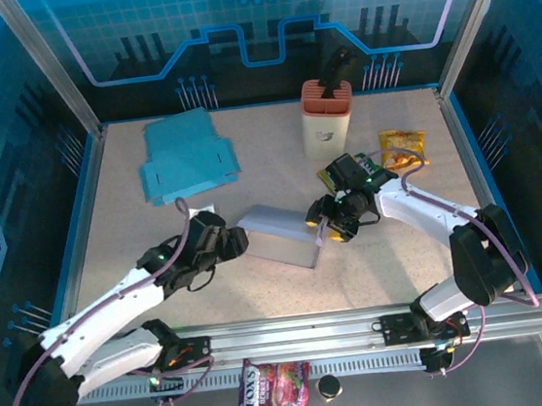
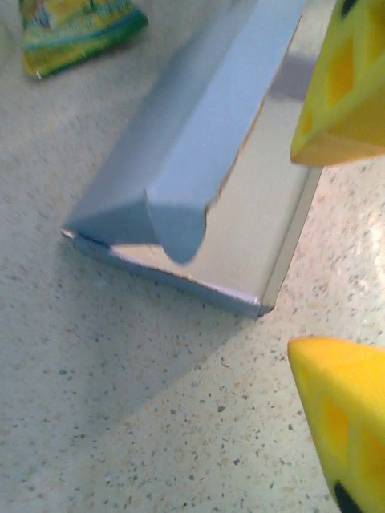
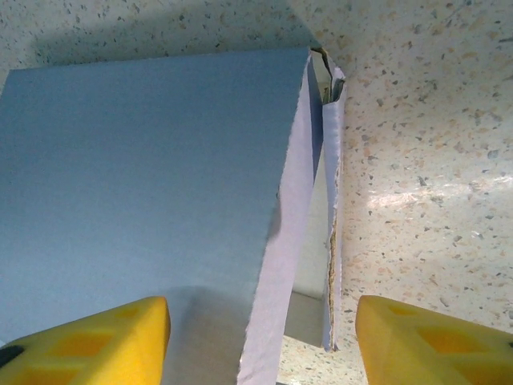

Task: Fold the paper box

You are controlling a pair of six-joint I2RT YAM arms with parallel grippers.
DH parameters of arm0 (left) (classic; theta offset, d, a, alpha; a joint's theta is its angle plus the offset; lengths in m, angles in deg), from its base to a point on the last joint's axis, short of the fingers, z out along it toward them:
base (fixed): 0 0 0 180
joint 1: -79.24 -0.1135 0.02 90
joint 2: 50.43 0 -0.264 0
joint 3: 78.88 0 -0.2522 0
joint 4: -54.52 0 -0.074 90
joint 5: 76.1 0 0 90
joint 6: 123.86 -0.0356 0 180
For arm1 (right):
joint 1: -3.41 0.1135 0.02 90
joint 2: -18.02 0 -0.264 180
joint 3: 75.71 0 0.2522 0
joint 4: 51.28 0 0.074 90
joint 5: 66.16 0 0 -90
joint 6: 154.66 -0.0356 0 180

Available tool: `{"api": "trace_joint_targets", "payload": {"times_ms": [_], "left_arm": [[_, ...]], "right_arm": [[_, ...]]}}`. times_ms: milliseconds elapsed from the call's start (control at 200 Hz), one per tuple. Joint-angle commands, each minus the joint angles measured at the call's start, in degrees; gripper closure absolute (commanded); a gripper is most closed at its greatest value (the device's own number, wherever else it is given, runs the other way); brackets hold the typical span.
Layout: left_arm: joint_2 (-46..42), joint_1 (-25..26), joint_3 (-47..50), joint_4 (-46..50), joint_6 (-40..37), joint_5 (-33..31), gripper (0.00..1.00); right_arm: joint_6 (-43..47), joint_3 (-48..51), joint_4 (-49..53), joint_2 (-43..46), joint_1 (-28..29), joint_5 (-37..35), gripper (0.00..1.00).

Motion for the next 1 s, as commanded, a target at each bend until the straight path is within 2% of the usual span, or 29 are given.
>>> {"api": "trace_joint_targets", "payload": {"times_ms": [0,160,285,405,560,785,996], "left_arm": [[-1.59,-2.92,-6.54,12.87,1.0,4.64,0.32],[4.93,-16.71,-12.79,15.13,-3.04,20.3,0.3],[14.69,-20.86,-19.67,15.84,-10.43,26.3,0.28],[24.64,-21.55,-25.01,17.0,-16.44,28.59,0.28],[31.71,-21.66,-25.52,12.92,-19.29,31.31,0.28],[37.34,-21.66,-22.23,8.49,-21.59,31.95,0.3],[37.03,-21.66,-17.04,4.72,-22.12,32.44,0.37]], "right_arm": [[1.13,1.32,-0.92,1.14,0.62,0.06,0.3],[1.63,2.1,-2.19,1.43,0.61,1.05,0.26],[2.0,2.83,-2.98,1.56,0.57,1.51,0.25],[2.45,3.66,-3.8,1.67,0.71,1.48,0.23],[2.18,5.01,-6.1,1.14,0.95,2.37,0.22],[2.24,7.03,-7.75,-0.54,1.15,2.75,0.22],[3.02,8.06,-8.67,-1.98,1.15,2.81,0.24]]}}
